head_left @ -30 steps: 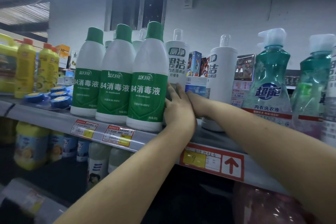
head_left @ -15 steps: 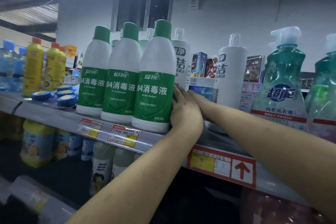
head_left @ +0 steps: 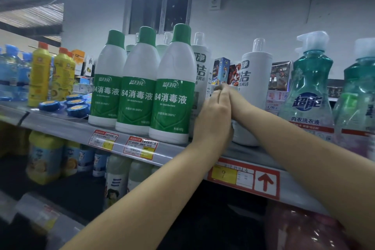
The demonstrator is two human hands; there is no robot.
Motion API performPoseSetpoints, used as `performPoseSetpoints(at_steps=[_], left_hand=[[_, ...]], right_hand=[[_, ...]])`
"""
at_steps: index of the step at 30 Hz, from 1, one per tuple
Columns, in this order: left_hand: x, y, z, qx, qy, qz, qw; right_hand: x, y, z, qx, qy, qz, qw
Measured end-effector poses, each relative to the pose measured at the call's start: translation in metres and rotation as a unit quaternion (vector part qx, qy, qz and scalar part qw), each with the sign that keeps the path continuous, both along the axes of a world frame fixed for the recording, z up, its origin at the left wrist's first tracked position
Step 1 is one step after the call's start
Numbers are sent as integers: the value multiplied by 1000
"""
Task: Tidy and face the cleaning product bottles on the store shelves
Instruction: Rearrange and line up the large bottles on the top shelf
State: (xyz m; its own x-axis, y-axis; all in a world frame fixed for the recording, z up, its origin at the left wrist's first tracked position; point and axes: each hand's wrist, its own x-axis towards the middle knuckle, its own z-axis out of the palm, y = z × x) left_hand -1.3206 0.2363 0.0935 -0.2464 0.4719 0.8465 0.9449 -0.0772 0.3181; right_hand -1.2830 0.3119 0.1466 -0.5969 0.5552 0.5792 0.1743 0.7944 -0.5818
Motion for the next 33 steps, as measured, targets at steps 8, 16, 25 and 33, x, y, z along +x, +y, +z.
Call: performPoseSetpoints(at_steps=[8, 16, 25, 33], left_hand=[[-41, -40, -2, 211, 17, 115, 970], [-74, -50, 0, 137, -102, 66, 983], [-76, -43, 0, 132, -156, 56, 977], [-59, -35, -2, 141, -141, 39, 979]], right_hand=[[-6, -42, -3, -24, 42, 74, 996], [-20, -54, -10, -53, -20, 56, 997], [-34, -58, -22, -149, 49, 76, 985], [-12, -47, -31, -117, 96, 75, 986]])
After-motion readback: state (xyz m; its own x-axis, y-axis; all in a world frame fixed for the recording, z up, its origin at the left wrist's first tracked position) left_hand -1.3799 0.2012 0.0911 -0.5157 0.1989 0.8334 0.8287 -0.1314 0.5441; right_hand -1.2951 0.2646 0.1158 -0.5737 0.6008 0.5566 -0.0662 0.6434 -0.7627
